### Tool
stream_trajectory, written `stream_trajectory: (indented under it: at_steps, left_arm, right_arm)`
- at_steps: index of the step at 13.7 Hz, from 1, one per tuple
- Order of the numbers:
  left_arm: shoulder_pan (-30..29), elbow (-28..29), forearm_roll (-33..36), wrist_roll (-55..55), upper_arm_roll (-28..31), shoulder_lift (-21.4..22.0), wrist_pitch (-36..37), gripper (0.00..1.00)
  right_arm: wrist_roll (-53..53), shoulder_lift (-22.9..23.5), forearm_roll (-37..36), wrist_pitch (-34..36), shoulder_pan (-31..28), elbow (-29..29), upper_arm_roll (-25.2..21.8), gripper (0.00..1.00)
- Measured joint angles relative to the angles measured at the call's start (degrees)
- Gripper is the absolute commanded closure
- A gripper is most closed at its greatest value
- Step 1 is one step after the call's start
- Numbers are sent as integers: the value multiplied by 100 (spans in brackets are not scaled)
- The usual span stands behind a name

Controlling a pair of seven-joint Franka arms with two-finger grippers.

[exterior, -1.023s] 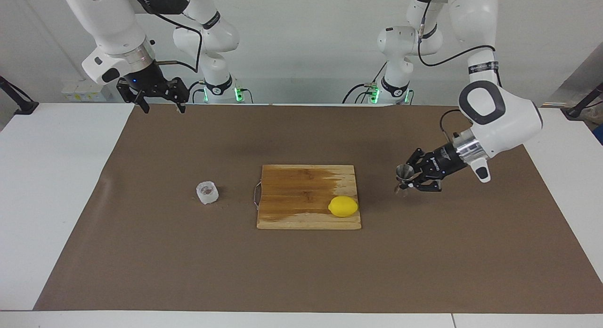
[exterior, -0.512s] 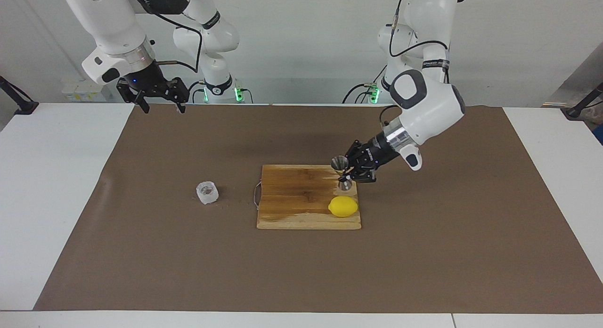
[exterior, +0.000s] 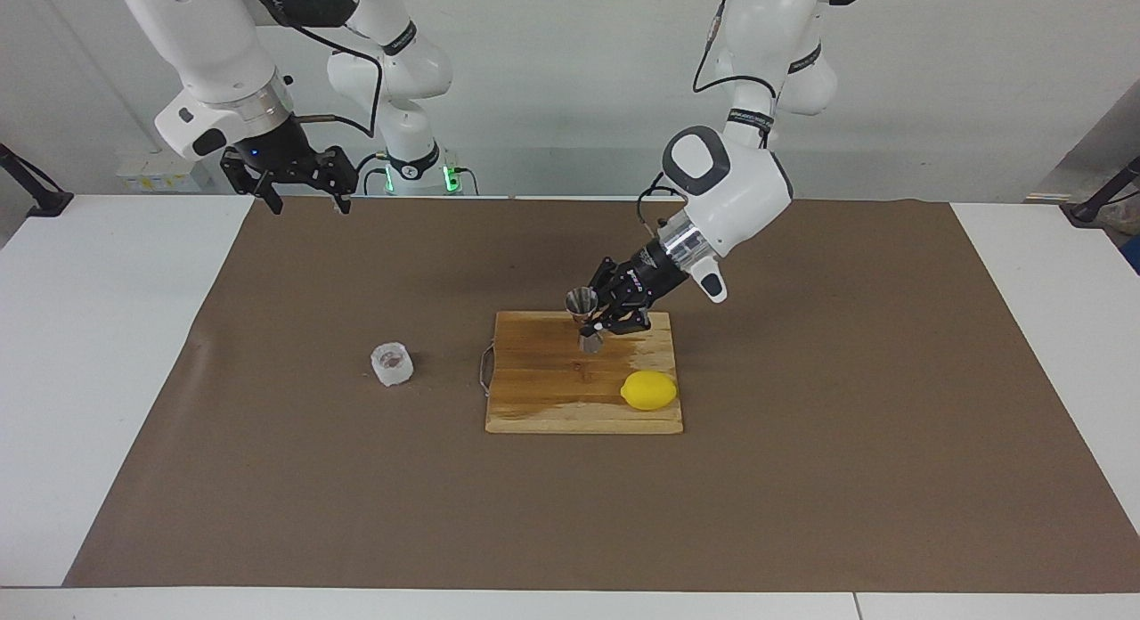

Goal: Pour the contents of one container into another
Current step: 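Lower the metal cup onto the board and open the left gripper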

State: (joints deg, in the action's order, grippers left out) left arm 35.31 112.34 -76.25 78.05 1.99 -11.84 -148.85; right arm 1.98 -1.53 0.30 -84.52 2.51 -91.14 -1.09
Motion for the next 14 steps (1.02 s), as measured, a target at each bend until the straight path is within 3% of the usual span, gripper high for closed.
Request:
stream_trajectory:
  at_steps: [5, 9, 13, 14]
  left_arm:
    - [211, 529, -2532, -1522, 2, -31, -758, 100]
    - [484, 611, -4461, -2857, 5, -268, -895, 100]
    - [656, 609, -5140, -3266, 11, -496, -920, 100]
    - [673, 608, -5232, -3333, 11, -525, -920, 63]
  right_arm:
    - [0, 0, 0, 0, 0, 0, 0, 0]
    - [0, 0, 0, 0, 0, 0, 0, 0]
    - [0, 0, 0, 0, 0, 0, 0, 0]
    - [0, 0, 0, 0, 0, 0, 0, 0]
